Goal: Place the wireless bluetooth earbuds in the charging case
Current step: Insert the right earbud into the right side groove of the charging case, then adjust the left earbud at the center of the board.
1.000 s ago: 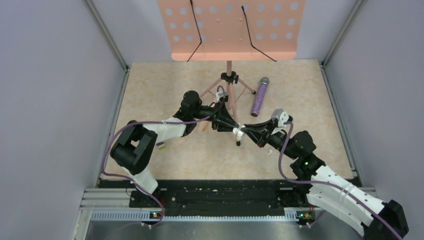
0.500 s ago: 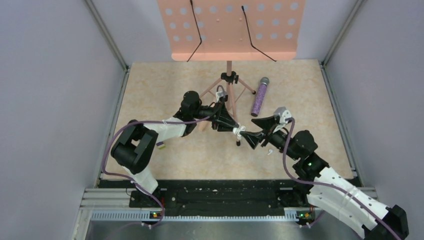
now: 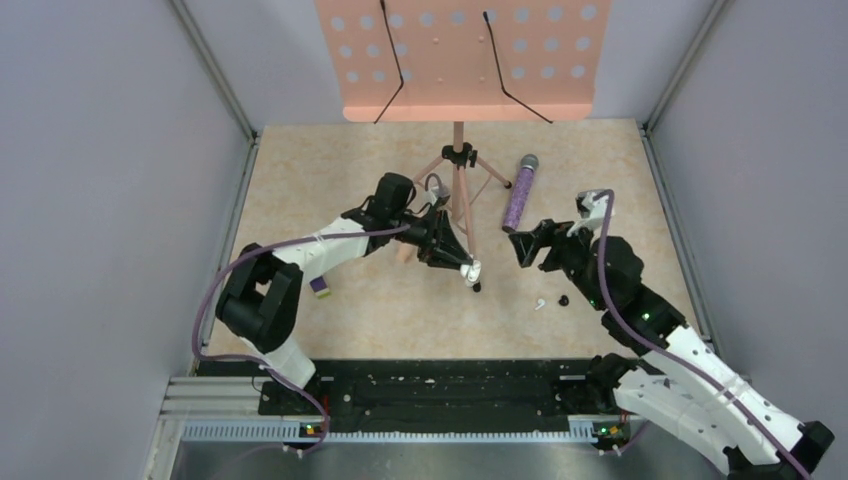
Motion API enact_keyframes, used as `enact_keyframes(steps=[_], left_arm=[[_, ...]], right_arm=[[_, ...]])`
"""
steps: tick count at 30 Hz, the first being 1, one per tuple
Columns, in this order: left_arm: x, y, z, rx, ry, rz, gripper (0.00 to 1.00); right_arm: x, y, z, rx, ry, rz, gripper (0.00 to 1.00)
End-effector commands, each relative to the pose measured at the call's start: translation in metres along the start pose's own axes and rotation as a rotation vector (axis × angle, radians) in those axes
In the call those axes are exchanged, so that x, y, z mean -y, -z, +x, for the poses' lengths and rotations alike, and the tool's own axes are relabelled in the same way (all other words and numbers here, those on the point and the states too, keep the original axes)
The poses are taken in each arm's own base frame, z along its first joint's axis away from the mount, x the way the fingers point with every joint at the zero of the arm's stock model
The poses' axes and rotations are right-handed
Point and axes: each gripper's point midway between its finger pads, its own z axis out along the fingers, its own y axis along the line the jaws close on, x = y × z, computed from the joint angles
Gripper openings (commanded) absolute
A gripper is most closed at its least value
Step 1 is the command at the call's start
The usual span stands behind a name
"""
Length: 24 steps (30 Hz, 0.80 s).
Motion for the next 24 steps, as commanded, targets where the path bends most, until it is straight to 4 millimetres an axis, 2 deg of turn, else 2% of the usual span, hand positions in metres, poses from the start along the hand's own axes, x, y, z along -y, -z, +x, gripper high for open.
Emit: enact_keyframes(steps=[1,3,6,10,13,21,24], left_arm=[[-0.015,0.02,0.004,0.057,-0.135,-0.211,0.0],[-0.017,0.024,0.004,0.084,-0.15,-0.236,0.0],[-0.015,0.03,0.0,0.152,-0.189,-0.252,0.0],[-0.005,0.036,-0.003,0.231,-0.265,-0.24,0.0],[0.0,0.041,-0.004,0.252,-0.32,-0.25,0.0],[-0.003,0.043,-0.004,0.266,-0.328,-0.263,0.0],[-0.006,0.041,-0.004,0.263,-0.32,-0.262,0.0]], right_arm=[[0.057,0.013,0.063,-0.24,-0.093,0.345,0.69],[0.07,0.02,0.081,-0.283,-0.157,0.428,0.58],[0.089,0.031,0.113,-0.356,-0.24,0.543,0.5],[0.114,0.049,0.156,-0.442,-0.335,0.683,0.48],[0.12,0.055,0.18,-0.499,-0.371,0.709,0.47],[0.122,0.048,0.209,-0.565,-0.372,0.701,0.47],[0.122,0.044,0.214,-0.578,-0.367,0.692,0.44]])
